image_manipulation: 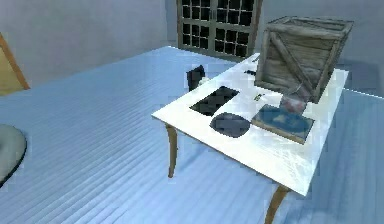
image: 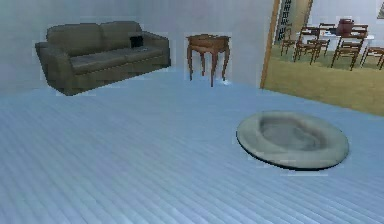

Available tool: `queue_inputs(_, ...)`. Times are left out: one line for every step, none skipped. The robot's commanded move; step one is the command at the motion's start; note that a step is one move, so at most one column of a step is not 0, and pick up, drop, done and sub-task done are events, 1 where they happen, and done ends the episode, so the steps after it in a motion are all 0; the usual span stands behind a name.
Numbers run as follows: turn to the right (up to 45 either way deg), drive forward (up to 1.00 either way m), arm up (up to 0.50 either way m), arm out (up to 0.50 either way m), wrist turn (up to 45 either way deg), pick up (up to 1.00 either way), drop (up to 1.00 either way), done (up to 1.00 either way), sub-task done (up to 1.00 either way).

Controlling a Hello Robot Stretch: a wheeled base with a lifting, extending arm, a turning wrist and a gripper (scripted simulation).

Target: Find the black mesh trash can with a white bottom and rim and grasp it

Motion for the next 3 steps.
queue_inputs(0.0,1.0,0.0,0.0,0.0,0.0,0.0,0.0,0.0)
queue_inputs(0.0,1.0,0.0,0.0,0.0,0.0,0.0,0.0,0.0)
queue_inputs(3.0,0.0,0.0,0.0,0.0,0.0,0.0,0.0,0.0)
